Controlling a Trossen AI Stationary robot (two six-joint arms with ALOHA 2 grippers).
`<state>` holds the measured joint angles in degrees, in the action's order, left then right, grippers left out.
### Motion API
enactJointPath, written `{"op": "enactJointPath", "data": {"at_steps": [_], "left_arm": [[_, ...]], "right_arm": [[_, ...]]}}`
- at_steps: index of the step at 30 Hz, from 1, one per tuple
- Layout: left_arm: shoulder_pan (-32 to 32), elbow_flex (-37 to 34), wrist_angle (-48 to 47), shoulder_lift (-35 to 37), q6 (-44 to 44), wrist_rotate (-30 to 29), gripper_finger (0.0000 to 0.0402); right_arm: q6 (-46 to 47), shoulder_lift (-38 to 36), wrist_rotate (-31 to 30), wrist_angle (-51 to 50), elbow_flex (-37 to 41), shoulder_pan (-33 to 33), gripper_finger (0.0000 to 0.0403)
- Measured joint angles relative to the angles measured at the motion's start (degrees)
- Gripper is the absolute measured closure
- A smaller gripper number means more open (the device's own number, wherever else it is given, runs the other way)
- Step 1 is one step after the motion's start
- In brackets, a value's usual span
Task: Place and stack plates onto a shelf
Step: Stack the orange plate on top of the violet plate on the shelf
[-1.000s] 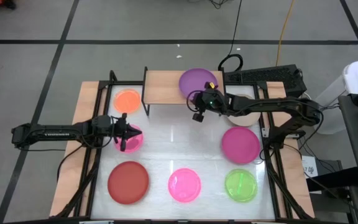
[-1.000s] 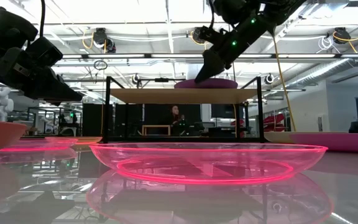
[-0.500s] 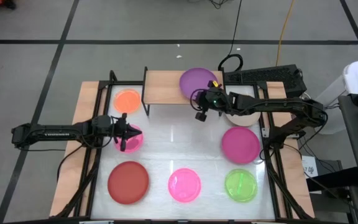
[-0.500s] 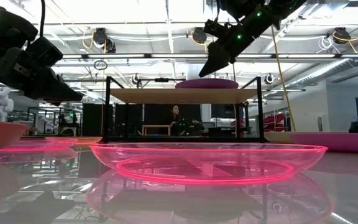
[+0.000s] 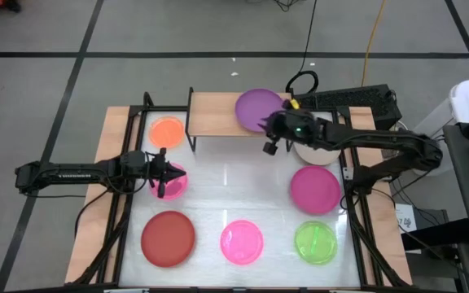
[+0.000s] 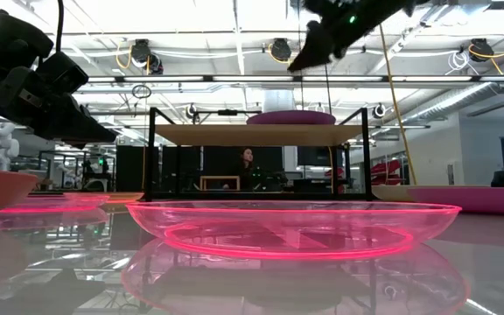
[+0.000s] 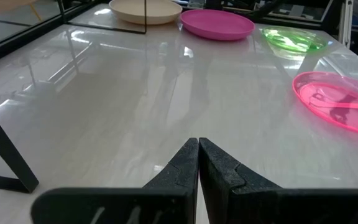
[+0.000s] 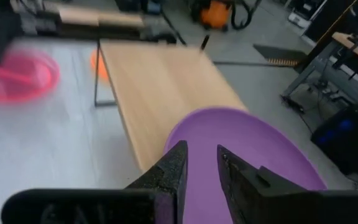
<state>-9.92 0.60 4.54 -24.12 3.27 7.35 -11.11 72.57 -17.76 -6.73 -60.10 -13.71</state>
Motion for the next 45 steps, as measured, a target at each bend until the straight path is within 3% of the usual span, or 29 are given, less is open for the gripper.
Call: {"op": "enactJointPath", "data": {"at_steps": [8,15,20,33,41,45], "left_arm": [[0.0,0.0,0.0,0.0,0.0,0.0,0.0385],[0.0,0.0,0.0,0.0,0.0,0.0,0.0385],[0.0,0.0,0.0,0.0,0.0,0.0,0.0385],[0.0,0.0,0.0,0.0,0.0,0.0,0.0385],[0.0,0.0,0.8,0.0,0.1,0.0,0.0385],[0.0,0.0,8.6,0.0,-0.4,0.0,0.0385]], "right_arm": [[4.6,-10.0,0.7,-7.1,0.0,5.0,0.033],[8.4,-14.0,8.9,-9.3,1.5,10.4,0.033],[8.2,-14.7,9.0,-2.5,7.7,14.0,0.033],[2.2,-14.9,8.9,31.2,23.4,17.6,0.033],[2.0,-16.3,8.9,31.3,24.0,17.9,0.033],[1.4,-17.4,8.9,30.7,24.0,18.6,0.033]]}}
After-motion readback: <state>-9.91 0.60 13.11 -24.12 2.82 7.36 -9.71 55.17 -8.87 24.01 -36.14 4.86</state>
